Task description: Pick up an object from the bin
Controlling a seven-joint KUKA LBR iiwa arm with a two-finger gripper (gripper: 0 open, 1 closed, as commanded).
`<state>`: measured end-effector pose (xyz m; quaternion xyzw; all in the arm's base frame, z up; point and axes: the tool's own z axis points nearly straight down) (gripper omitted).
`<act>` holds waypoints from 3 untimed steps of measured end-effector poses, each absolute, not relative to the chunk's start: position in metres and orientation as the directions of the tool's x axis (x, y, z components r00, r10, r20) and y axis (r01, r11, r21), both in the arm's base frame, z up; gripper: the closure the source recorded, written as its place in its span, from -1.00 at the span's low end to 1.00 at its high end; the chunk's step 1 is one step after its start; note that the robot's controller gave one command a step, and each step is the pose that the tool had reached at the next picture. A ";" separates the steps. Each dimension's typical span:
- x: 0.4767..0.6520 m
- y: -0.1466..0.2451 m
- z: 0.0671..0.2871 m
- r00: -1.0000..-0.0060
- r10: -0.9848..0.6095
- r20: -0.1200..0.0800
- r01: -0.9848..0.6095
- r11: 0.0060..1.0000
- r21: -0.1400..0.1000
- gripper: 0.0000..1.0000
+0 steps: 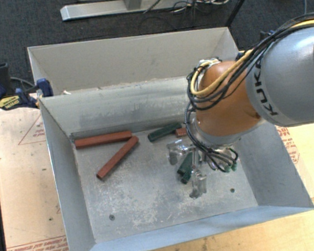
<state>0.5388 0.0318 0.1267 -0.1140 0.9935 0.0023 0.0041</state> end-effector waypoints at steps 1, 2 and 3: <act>0.533 -0.070 0.069 -0.989 -0.147 0.000 -0.147 0.989 -0.002 -1.00; 0.595 -0.039 0.158 -0.913 -0.408 -0.009 -0.408 0.913 -0.002 -1.00; 0.647 0.018 0.086 -0.820 -0.573 -0.002 -0.573 0.820 0.003 -1.00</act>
Offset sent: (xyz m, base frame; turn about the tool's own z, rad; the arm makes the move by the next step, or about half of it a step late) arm -0.0057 -0.0973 -0.0567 0.0710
